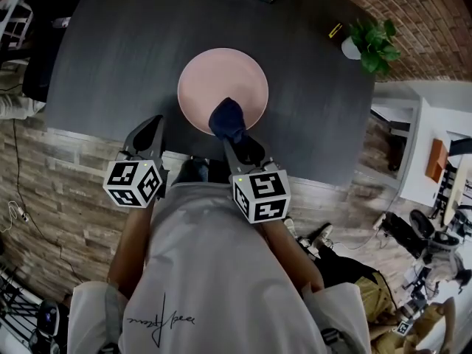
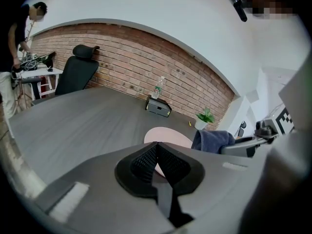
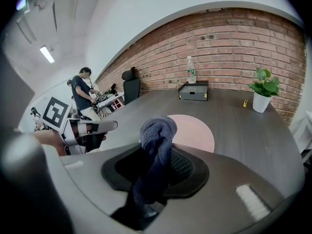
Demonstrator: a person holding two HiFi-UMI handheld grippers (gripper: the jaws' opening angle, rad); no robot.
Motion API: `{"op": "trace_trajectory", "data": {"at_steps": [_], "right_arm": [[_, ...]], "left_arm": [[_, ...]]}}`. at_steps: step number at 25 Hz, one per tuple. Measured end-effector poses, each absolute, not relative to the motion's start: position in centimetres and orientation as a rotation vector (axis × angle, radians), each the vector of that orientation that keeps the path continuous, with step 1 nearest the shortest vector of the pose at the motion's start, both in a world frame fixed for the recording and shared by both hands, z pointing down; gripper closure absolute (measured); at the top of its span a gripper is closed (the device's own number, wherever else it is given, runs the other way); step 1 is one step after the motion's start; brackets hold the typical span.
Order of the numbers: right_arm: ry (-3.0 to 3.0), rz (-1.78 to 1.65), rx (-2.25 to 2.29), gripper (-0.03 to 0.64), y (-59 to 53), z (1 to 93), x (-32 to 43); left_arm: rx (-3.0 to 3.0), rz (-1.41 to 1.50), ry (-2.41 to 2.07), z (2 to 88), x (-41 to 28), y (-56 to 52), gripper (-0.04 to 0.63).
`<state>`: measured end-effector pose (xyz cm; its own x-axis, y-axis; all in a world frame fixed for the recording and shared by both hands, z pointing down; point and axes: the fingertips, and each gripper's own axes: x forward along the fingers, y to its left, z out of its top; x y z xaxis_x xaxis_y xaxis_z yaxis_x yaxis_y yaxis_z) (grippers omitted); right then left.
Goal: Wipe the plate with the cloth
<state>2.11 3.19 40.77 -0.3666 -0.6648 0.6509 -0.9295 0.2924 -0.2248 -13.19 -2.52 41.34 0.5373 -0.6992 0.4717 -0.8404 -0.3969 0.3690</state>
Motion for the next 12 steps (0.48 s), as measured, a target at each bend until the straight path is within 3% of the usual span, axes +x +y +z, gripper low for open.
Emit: {"op": "trace_trajectory", "data": {"at_steps": [12], "right_arm": [[-2.055,0.802,1.423,0.494,-1.5,42.8,6.0]], "left_arm": [[2.081,0.406,-1.156,44.9,-11.1,-4.8,0.581]]}}
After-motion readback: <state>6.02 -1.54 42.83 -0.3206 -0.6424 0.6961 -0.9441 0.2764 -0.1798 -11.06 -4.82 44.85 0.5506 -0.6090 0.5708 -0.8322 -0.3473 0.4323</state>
